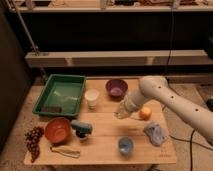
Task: Place fork in table surface
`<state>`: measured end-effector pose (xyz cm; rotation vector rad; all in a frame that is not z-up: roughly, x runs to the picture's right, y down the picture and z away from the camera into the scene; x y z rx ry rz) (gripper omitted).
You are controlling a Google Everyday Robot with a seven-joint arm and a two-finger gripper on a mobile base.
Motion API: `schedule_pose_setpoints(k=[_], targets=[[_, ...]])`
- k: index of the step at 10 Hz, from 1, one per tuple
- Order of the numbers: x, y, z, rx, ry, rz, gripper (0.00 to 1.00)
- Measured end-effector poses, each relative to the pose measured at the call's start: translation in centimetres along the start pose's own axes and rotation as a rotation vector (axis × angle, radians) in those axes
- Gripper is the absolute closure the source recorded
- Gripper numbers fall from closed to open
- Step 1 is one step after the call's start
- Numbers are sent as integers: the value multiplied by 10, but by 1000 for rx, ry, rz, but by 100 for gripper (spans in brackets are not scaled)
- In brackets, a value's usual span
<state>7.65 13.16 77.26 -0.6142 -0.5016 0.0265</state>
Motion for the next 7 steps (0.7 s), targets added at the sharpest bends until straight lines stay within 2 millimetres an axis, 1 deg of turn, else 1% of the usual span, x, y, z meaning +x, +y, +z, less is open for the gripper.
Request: schedule_pose_setpoints(k=[2, 4, 5, 6, 7], targets=[[4, -10, 38, -36, 52, -102, 70], [5, -12, 74, -72, 81, -192, 50], [1, -12, 88, -82, 80, -223, 40], [-6, -14, 98, -91, 72, -241, 30], [-7, -16, 99, -92, 67, -247, 23]])
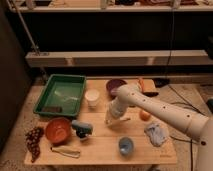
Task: Place fork in table surface
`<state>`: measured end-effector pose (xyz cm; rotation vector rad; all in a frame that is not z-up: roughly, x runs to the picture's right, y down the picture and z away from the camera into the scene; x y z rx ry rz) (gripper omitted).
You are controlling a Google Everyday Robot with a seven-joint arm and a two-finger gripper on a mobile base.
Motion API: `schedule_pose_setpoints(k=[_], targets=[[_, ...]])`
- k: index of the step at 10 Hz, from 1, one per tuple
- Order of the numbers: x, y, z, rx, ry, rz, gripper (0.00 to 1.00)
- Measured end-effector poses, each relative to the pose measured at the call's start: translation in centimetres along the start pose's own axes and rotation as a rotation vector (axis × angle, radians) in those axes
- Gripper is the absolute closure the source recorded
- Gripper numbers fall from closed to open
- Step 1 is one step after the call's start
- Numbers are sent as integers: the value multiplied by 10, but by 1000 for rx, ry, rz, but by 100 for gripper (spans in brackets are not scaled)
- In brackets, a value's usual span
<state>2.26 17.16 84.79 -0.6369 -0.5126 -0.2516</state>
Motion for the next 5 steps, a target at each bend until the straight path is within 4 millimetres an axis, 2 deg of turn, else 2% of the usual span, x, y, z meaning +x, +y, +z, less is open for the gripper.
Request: schedule_pose_setpoints(k=[3, 5], targets=[[-3, -7, -12, 3, -11, -6, 20], [-5, -7, -11, 2, -11, -8, 20]])
